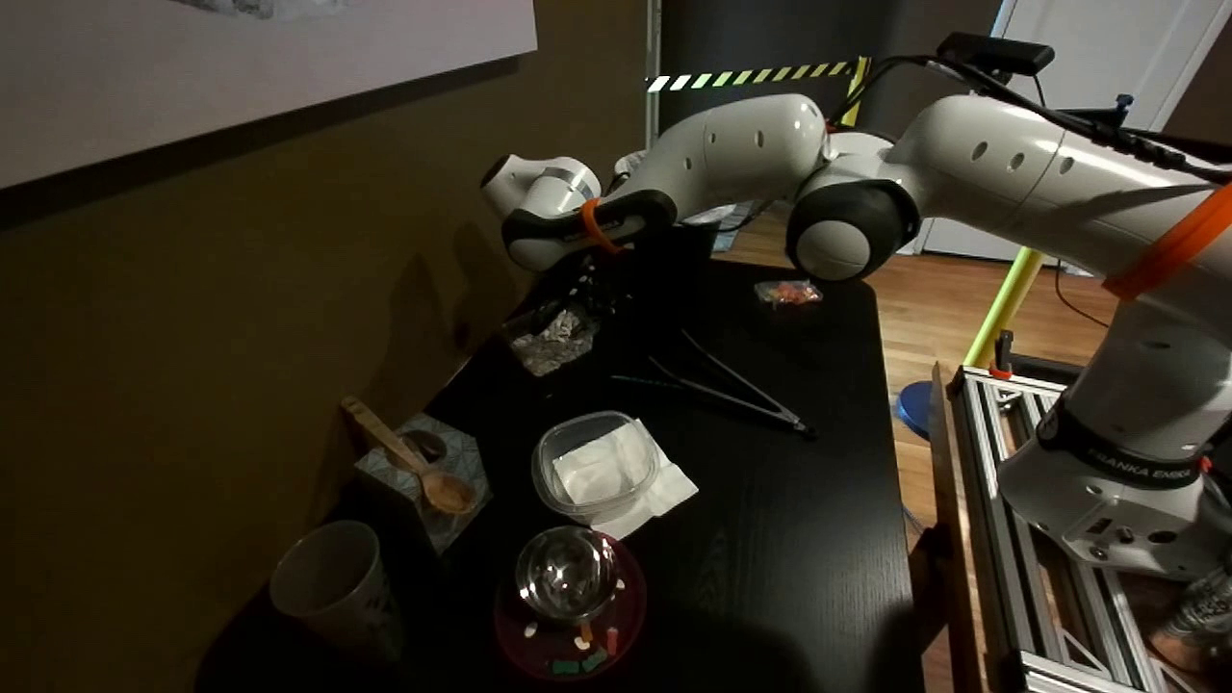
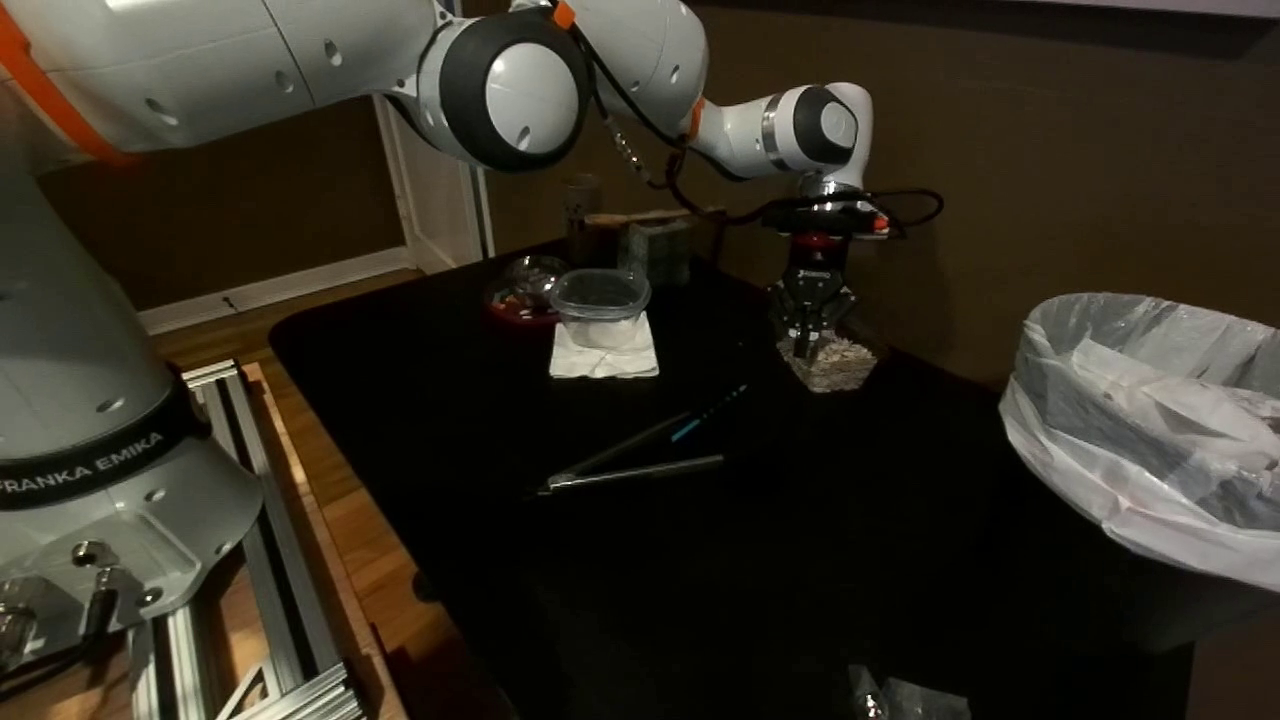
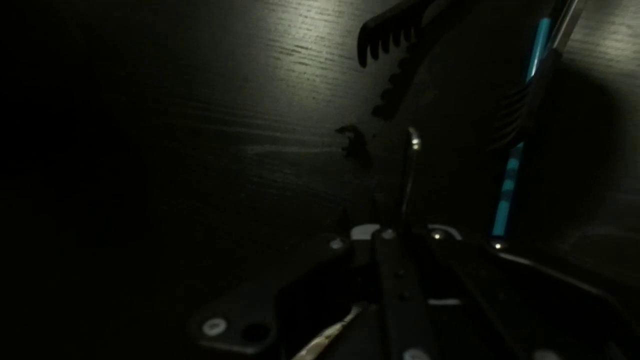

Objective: Use the spoon to transfer some contents from the right bowl to the silver bowl

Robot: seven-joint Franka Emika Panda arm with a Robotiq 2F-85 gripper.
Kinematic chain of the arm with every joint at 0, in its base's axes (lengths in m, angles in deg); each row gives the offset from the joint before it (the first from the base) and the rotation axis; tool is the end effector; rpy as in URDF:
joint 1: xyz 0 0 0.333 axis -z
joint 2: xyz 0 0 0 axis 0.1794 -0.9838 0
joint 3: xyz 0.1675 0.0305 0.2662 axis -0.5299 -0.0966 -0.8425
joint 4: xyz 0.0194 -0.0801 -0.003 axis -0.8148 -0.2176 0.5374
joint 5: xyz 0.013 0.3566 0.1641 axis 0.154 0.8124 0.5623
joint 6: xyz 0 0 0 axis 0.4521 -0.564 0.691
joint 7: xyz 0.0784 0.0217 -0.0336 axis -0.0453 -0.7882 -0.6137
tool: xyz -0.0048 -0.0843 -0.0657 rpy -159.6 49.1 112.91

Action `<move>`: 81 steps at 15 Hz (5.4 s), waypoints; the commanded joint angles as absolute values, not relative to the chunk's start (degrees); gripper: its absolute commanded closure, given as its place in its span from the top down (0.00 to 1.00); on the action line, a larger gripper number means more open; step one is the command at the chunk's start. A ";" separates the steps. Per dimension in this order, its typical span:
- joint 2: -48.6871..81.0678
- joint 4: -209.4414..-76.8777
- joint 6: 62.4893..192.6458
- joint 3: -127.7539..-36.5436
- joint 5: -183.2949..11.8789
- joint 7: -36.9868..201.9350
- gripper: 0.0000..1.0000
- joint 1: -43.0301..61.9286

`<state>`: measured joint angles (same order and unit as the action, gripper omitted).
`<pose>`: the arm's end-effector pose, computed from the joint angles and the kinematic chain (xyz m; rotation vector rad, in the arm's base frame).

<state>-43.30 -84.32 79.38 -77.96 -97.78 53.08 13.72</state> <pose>0.7484 -0.1245 0.1574 2.7366 0.4807 -0.7019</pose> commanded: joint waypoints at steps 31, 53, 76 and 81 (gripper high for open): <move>-45.91 -77.38 65.37 -74.72 -102.34 45.63 0.04 13.57; -51.60 -76.06 65.58 -75.40 -103.38 39.10 0.01 13.68; -53.23 -76.00 53.01 -78.55 -100.92 38.61 0.01 11.22; -53.83 -76.00 52.35 -79.08 -100.57 38.23 0.01 10.63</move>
